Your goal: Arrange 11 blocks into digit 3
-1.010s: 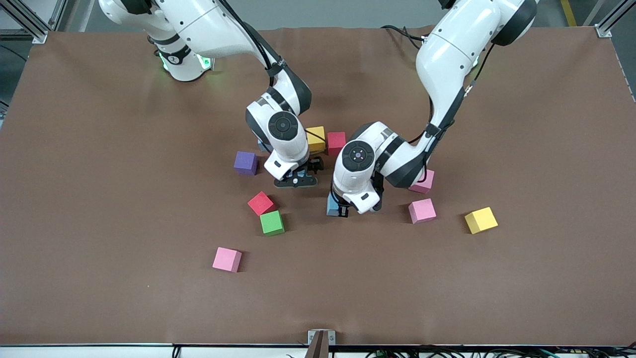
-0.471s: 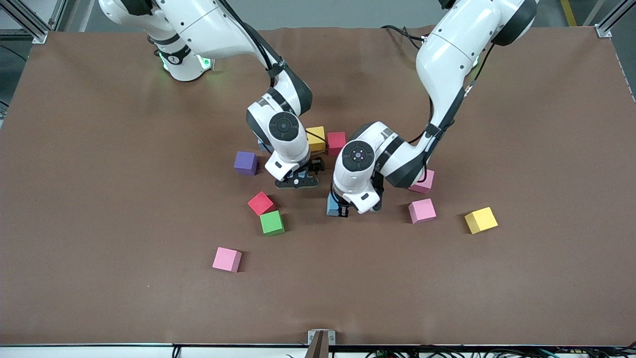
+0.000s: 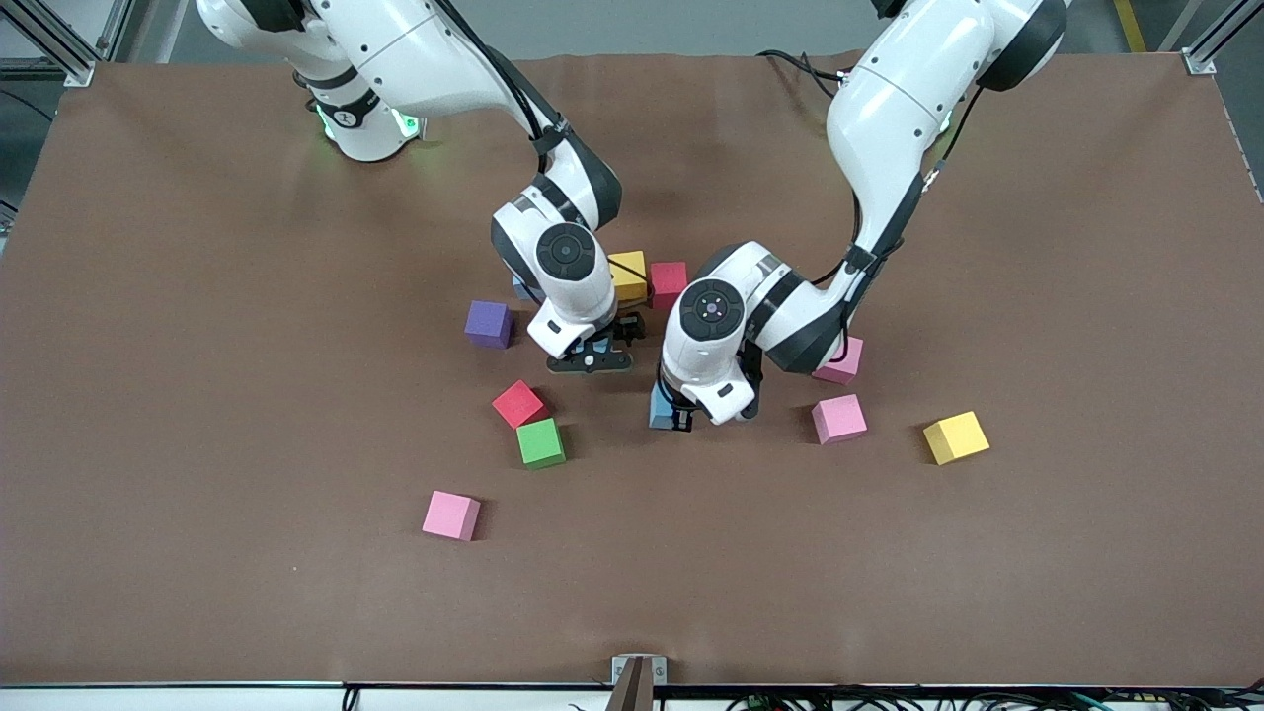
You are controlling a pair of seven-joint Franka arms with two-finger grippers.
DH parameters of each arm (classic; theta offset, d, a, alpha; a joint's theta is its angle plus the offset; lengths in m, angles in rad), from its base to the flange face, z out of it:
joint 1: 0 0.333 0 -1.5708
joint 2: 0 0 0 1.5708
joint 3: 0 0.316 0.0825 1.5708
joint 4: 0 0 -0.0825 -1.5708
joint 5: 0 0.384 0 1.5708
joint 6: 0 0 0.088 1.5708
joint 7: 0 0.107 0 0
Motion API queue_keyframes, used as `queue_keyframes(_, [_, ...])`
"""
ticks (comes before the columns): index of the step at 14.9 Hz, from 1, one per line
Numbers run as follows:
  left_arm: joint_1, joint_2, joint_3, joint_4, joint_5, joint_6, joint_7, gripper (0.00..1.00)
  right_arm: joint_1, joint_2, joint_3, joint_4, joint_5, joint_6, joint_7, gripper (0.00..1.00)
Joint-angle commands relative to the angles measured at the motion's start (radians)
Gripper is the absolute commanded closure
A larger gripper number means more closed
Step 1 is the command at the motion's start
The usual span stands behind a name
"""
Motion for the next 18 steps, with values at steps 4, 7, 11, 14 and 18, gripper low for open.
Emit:
queue_keyframes(4, [-0.005, 0.0, 0.002, 0.007, -0.011, -0.003, -0.014, 0.74, 0.009, 0.008, 0.001, 0.008, -0.013, -0.01, 0.03, 0.0])
queue_keyframes(7, [-0.005, 0.0, 0.002, 0.007, -0.012, -0.001, -0.014, 0.74, 0.009, 0.006, 0.001, 0.008, -0.013, -0.011, 0.028, 0.0])
queue_keyframes(11, [-0.007, 0.004, 0.002, 0.007, -0.018, -0.003, -0.014, 0.74, -0.003, 0.002, 0.001, 0.014, -0.013, -0.069, 0.019, 0.0])
queue_keyframes(14, [-0.007, 0.004, 0.002, 0.007, -0.022, -0.003, -0.014, 0.74, -0.011, -0.008, 0.001, 0.015, -0.015, -0.083, 0.013, 0.0])
queue_keyframes(18, [-0.008, 0.004, 0.002, 0.007, -0.035, -0.003, -0.017, 0.74, -0.026, -0.017, -0.001, 0.021, -0.015, -0.089, -0.004, 0.0])
